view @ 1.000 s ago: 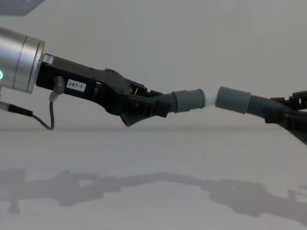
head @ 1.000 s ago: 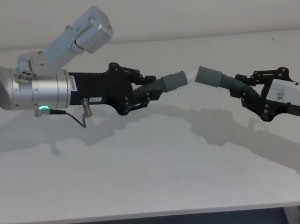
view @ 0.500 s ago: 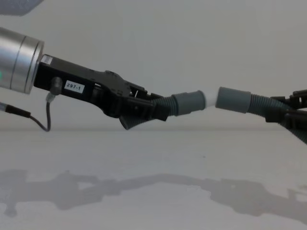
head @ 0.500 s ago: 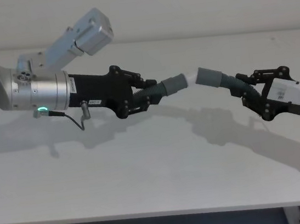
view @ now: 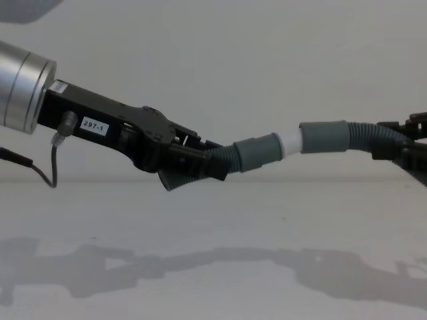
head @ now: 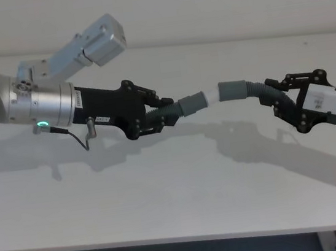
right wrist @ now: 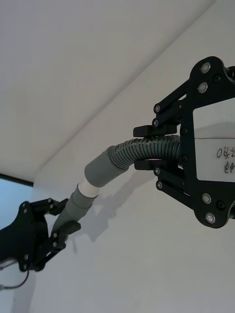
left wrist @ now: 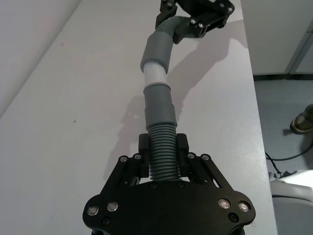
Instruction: Use both hands to pick up one end of the pipe from the table, align the ends, and insert them.
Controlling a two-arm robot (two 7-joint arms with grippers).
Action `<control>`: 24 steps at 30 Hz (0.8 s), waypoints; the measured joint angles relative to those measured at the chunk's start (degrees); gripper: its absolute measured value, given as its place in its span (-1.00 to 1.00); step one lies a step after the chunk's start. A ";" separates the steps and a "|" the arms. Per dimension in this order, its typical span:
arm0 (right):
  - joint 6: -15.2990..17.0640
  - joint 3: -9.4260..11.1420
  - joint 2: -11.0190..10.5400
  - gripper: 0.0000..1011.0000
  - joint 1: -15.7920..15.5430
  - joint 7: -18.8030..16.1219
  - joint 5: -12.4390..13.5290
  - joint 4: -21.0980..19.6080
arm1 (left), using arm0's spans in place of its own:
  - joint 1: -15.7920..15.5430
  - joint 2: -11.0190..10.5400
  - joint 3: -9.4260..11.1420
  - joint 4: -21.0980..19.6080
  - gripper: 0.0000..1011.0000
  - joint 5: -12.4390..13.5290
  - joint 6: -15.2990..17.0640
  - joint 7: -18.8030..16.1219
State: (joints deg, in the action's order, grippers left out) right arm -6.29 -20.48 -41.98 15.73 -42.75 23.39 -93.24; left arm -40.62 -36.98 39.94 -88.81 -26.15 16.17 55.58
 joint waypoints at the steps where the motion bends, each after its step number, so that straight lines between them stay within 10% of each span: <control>1: -0.73 -0.10 -0.11 -0.48 0.21 -0.55 0.11 0.26 | -0.10 -0.06 0.11 0.08 -0.37 -0.03 0.01 0.13; 24: -7.86 -1.33 -1.44 -0.49 1.56 -6.59 1.78 1.36 | -0.86 0.01 0.92 0.76 -0.37 -0.30 -0.15 -0.55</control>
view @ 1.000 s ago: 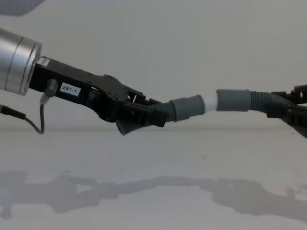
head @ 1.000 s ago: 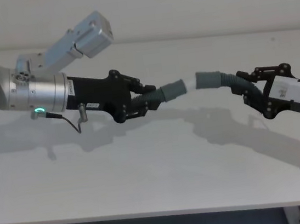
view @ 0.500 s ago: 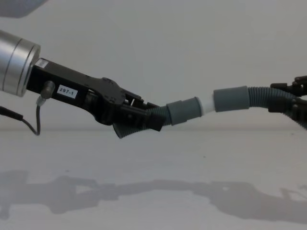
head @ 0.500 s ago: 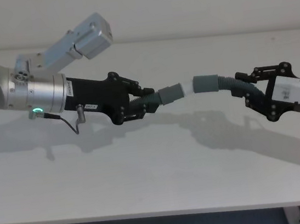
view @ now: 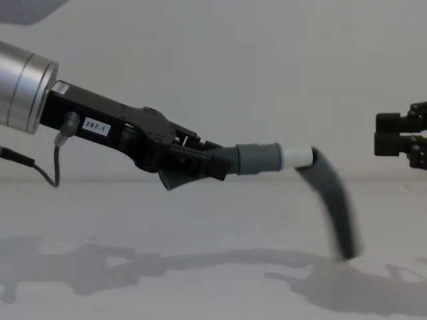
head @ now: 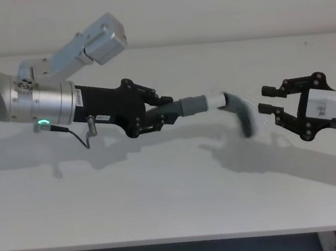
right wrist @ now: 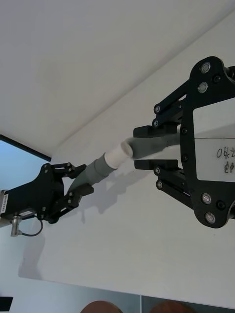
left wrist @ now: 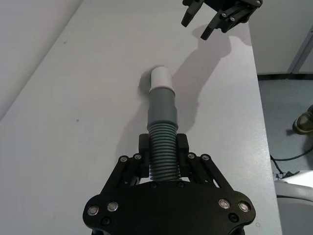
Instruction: Use both hands to pick up one end of the pipe from the table, align the ends, and insert them.
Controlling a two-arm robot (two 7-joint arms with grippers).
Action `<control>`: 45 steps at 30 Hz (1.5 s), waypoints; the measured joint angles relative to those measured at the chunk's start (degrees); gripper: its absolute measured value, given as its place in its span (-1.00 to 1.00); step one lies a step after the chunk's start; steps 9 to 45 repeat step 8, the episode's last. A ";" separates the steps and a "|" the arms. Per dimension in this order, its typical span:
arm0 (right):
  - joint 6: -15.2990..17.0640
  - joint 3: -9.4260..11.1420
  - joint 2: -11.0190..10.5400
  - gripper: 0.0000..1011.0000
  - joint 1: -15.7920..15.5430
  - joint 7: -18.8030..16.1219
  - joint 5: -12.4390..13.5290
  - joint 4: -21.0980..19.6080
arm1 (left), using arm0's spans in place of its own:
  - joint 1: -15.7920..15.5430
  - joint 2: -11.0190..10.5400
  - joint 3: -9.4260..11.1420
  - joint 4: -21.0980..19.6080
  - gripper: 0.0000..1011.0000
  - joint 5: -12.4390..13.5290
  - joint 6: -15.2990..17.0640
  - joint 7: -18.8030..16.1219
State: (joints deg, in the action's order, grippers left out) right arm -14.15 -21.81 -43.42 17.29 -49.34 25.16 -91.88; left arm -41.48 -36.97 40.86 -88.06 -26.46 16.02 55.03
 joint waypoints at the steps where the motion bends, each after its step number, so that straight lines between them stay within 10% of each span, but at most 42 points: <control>1: 0.00 0.00 0.00 -0.49 0.00 0.00 0.00 0.00 | -0.01 0.00 0.01 0.01 -0.37 -0.01 -0.01 -0.03; 45: -0.66 -0.10 -0.13 -0.49 0.10 -0.57 0.16 0.06 | -0.06 0.04 0.06 0.07 -0.37 -0.02 -0.04 -0.20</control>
